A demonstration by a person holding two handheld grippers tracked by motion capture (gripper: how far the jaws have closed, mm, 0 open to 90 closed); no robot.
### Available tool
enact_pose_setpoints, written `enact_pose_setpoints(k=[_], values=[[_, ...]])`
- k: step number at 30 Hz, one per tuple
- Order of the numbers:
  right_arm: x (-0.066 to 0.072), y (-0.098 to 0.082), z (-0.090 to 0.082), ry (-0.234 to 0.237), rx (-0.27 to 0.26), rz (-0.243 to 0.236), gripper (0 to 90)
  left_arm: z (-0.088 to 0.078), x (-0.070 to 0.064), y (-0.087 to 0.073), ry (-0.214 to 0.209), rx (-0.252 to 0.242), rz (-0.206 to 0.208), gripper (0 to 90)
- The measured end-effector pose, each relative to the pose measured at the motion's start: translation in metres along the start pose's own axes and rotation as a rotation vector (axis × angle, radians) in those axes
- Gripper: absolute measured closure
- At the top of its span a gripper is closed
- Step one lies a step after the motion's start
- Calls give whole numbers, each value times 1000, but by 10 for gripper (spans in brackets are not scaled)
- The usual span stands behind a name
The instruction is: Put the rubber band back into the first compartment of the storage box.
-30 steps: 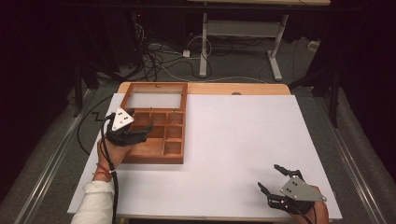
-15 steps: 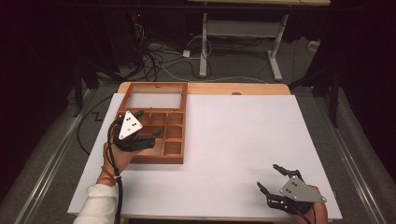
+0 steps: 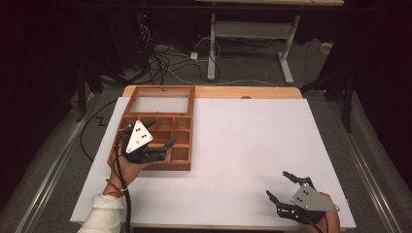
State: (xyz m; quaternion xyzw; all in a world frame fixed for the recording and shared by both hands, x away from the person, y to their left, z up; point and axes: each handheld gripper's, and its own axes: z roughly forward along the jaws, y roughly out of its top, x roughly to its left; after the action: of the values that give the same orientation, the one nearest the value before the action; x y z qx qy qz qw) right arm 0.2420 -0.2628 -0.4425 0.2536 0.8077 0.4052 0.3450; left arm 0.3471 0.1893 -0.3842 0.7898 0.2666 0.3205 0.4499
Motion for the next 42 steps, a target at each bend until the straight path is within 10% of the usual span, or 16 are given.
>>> enact_pose_setpoints(k=[42], values=[[3,4,-3,8,-15,-2,250,-17,-68,1,-90,-53,130,165]])
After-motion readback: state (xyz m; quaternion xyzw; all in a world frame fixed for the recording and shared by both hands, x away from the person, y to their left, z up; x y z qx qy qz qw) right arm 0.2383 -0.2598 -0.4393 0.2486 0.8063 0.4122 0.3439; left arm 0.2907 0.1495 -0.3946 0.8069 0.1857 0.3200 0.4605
